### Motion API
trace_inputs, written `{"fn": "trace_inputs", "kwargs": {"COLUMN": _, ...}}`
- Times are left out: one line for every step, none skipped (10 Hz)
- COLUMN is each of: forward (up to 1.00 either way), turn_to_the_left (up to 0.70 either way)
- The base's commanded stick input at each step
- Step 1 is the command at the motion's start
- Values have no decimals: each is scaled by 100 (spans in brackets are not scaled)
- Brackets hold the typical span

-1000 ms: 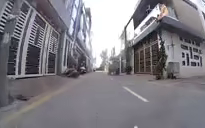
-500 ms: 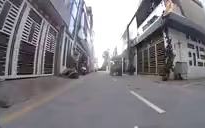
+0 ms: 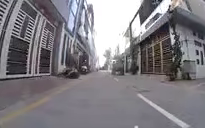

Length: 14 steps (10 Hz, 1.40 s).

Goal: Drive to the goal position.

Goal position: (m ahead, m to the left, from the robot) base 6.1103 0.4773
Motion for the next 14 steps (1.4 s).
{"fn": "trace_inputs", "kwargs": {"forward": 100, "turn_to_the_left": 0}}
{"fn": "trace_inputs", "kwargs": {"forward": 100, "turn_to_the_left": 0}}
{"fn": "trace_inputs", "kwargs": {"forward": 100, "turn_to_the_left": 0}}
{"fn": "trace_inputs", "kwargs": {"forward": 100, "turn_to_the_left": 0}}
{"fn": "trace_inputs", "kwargs": {"forward": 100, "turn_to_the_left": 0}}
{"fn": "trace_inputs", "kwargs": {"forward": 100, "turn_to_the_left": 0}}
{"fn": "trace_inputs", "kwargs": {"forward": 100, "turn_to_the_left": 0}}
{"fn": "trace_inputs", "kwargs": {"forward": 100, "turn_to_the_left": 0}}
{"fn": "trace_inputs", "kwargs": {"forward": 100, "turn_to_the_left": 0}}
{"fn": "trace_inputs", "kwargs": {"forward": 100, "turn_to_the_left": 0}}
{"fn": "trace_inputs", "kwargs": {"forward": 100, "turn_to_the_left": 0}}
{"fn": "trace_inputs", "kwargs": {"forward": 100, "turn_to_the_left": 0}}
{"fn": "trace_inputs", "kwargs": {"forward": 100, "turn_to_the_left": 0}}
{"fn": "trace_inputs", "kwargs": {"forward": 100, "turn_to_the_left": 0}}
